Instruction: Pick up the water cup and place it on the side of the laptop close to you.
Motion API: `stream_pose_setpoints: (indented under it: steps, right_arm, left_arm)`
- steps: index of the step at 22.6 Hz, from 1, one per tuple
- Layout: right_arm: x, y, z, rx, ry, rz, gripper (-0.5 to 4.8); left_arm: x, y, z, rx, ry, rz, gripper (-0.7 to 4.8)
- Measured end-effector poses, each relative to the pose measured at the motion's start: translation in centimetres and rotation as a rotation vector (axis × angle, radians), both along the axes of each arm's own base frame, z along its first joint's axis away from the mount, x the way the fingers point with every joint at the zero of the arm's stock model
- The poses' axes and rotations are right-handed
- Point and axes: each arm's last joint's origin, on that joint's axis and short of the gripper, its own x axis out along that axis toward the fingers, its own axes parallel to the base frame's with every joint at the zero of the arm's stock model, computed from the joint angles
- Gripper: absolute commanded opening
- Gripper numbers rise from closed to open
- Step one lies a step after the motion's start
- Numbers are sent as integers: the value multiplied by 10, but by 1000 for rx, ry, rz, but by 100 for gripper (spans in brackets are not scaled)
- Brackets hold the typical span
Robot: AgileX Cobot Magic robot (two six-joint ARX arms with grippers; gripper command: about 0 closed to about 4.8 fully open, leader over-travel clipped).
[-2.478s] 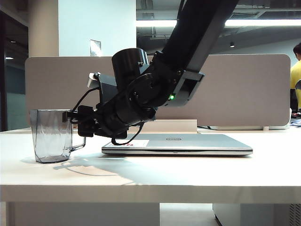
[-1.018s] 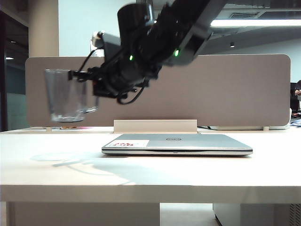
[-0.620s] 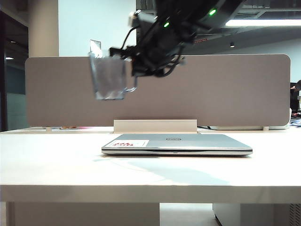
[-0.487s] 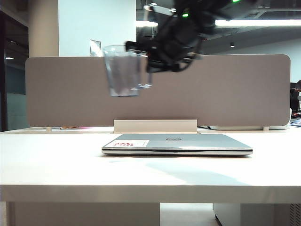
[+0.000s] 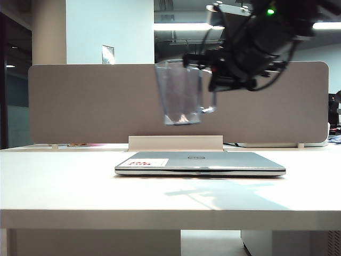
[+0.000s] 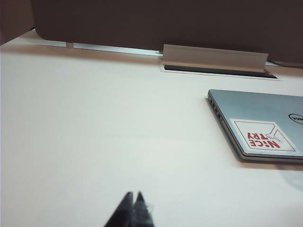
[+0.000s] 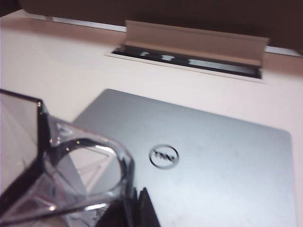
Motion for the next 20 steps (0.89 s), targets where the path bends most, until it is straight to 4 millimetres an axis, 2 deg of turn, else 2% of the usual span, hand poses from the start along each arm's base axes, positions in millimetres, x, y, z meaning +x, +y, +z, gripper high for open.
stream_pose_setpoints:
  steps: [5,13,20]
  right_arm:
    - [-22,-16,-27,27,54,-70,-5]
    - [-35,-27,-49,86,69,-146,-5]
    - [-45,-33,-65,69,96,-144,-5]
  left_arm:
    - [0,0,0,0,1,0,-3]
    - [0,0,-1,0,7,0,-3]
    - [0,0,-1,-1,7,0,-3]
